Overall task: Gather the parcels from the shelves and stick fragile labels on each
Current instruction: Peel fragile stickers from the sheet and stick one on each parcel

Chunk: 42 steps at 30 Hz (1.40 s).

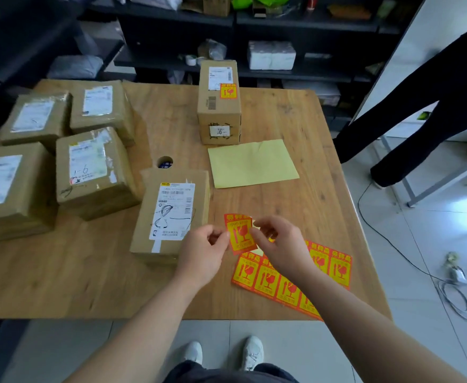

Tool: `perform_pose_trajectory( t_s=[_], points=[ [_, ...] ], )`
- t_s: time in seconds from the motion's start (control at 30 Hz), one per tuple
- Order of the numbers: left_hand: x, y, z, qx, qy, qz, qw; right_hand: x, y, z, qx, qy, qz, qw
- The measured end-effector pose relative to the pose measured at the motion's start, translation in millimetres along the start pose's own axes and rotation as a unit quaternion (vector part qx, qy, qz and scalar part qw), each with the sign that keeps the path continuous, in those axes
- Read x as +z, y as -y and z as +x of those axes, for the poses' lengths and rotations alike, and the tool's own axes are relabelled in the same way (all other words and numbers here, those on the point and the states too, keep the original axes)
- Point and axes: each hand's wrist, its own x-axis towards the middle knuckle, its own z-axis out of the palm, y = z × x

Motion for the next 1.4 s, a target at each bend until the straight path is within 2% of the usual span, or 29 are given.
perform_pose_trajectory(
  t_s=[0.17, 0.43, 0.6, 0.9, 1.4],
  points=[
    [-37, 15, -7, -0.01, 0.015, -0.016, 1.0, 38, 30, -12, 0.089, 0.03, 0.098, 0.991],
    [-81, 47, -7, -0.006, 0.045, -0.011, 0.999, 81, 56, -29, 0.175, -0.011, 0.172, 0.969],
    [-96, 53, 4, 0.029, 0.042, 0.053, 0.997, 96, 67, -28, 0.198, 0.0, 0.144, 0.969],
    [-98, 47, 32, 0.06, 0.056, 0.183, 0.98, 105, 77, -7, 0.243, -0.029, 0.102, 0.964],
    [-95, 42, 41, 0.056, 0.033, 0.264, 0.962, 110, 69, 1, 0.233, -0.026, 0.095, 0.968]
  ],
)
